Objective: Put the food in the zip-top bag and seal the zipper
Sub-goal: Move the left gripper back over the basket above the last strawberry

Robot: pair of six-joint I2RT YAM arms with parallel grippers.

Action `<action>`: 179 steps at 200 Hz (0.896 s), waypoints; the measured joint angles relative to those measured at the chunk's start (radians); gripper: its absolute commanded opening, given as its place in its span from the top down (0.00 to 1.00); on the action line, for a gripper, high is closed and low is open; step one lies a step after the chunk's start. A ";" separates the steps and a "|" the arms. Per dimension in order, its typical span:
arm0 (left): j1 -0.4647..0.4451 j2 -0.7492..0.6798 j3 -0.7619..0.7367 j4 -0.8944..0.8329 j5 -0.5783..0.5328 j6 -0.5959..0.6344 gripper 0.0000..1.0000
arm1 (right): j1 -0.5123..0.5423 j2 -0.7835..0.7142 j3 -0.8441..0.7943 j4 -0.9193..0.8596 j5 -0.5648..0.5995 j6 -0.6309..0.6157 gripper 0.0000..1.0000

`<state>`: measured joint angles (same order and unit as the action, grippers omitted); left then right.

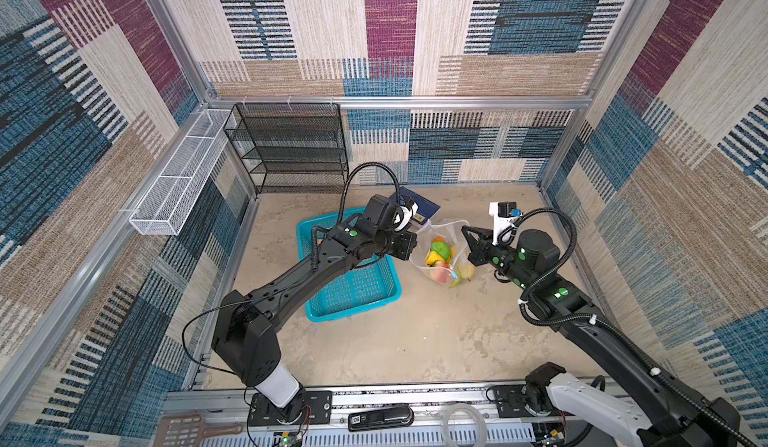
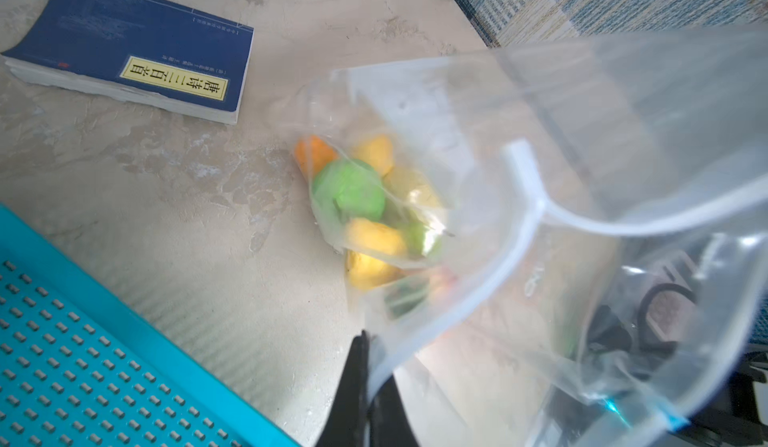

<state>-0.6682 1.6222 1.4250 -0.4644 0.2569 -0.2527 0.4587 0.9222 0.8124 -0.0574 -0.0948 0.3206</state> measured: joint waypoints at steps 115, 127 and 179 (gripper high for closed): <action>0.010 -0.047 -0.102 0.011 -0.137 -0.036 0.79 | 0.000 0.080 -0.118 0.099 -0.159 0.058 1.00; 0.018 -0.070 -0.121 0.012 -0.167 -0.036 0.61 | 0.000 0.095 -0.119 0.112 -0.167 0.067 1.00; 0.100 -0.176 -0.228 0.027 -0.198 -0.070 0.41 | 0.000 0.148 -0.132 0.175 -0.211 0.102 1.00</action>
<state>-0.5678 1.4464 1.1973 -0.4377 0.0593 -0.3225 0.4591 1.0702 0.6800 0.1177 -0.3058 0.4225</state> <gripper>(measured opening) 0.584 0.054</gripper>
